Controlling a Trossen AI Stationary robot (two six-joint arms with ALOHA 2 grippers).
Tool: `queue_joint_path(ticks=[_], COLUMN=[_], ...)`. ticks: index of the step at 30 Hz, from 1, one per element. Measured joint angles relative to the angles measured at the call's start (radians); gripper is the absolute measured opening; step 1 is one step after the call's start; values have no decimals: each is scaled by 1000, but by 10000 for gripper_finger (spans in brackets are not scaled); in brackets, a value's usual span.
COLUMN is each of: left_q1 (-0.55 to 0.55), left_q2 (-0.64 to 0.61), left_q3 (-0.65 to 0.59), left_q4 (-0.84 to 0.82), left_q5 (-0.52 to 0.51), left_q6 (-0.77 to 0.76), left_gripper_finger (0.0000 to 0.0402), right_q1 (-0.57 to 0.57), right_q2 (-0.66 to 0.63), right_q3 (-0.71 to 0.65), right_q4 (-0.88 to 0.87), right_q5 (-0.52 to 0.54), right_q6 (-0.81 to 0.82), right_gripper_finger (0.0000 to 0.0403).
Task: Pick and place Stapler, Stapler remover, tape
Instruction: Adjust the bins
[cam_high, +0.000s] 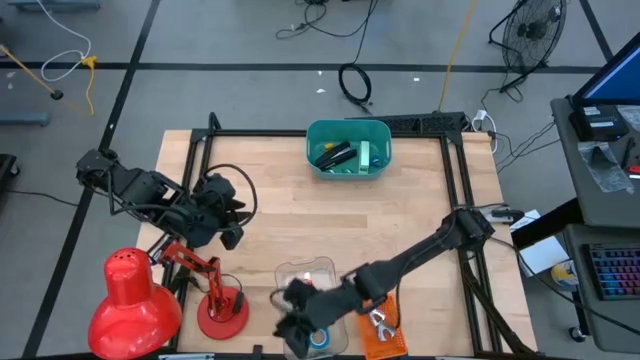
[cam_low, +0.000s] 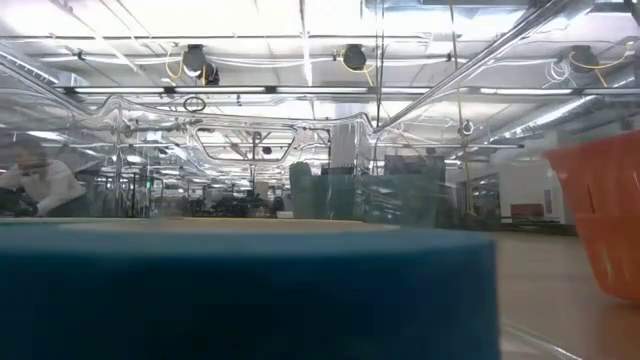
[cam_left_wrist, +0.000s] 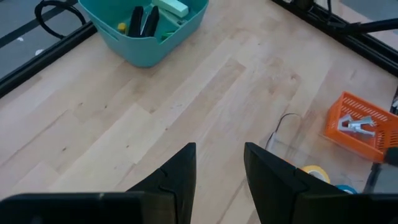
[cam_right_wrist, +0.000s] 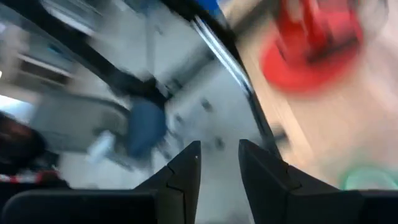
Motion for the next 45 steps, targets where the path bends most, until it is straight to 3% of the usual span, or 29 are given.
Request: queue_joint_path(ticks=[6, 9, 12, 15, 17, 20, 28, 34, 45], left_q1=[0, 0, 0, 0, 0, 3, 9, -12, -6], left_q2=[1, 2, 2, 3, 5, 6, 7, 7, 7], left_q3=[0, 0, 0, 0, 0, 0, 0, 0, 0], left_q4=[2, 2, 2, 3, 4, 4, 3, 3, 3], left_q5=[-3, -8, -23, -39, -45, -56, -51, -44, -60], left_q6=[8, 11, 7, 6, 7, 8, 9, 2, 3], left_gripper_finger=[136, 136, 136, 136, 136, 136, 136, 136, 136], right_q1=[-28, -24, -25, -57, -97, -166, -273, -278, -204], right_q2=[-109, -173, -218, -220, -208, -185, -183, -184, -185], right_q3=[2, 2, 2, 2, -1, -52, -358, -472, -480], right_q4=[65, -113, -384, -632, -765, -777, -423, -411, -385], right_q5=[119, 304, 543, 627, 592, 487, 212, 132, 64], right_q6=[-134, -163, -117, -31, 19, 9, -70, -28, 16], right_gripper_finger=[103, 86, 43, 8, 5, 1, 1, 0, 0])
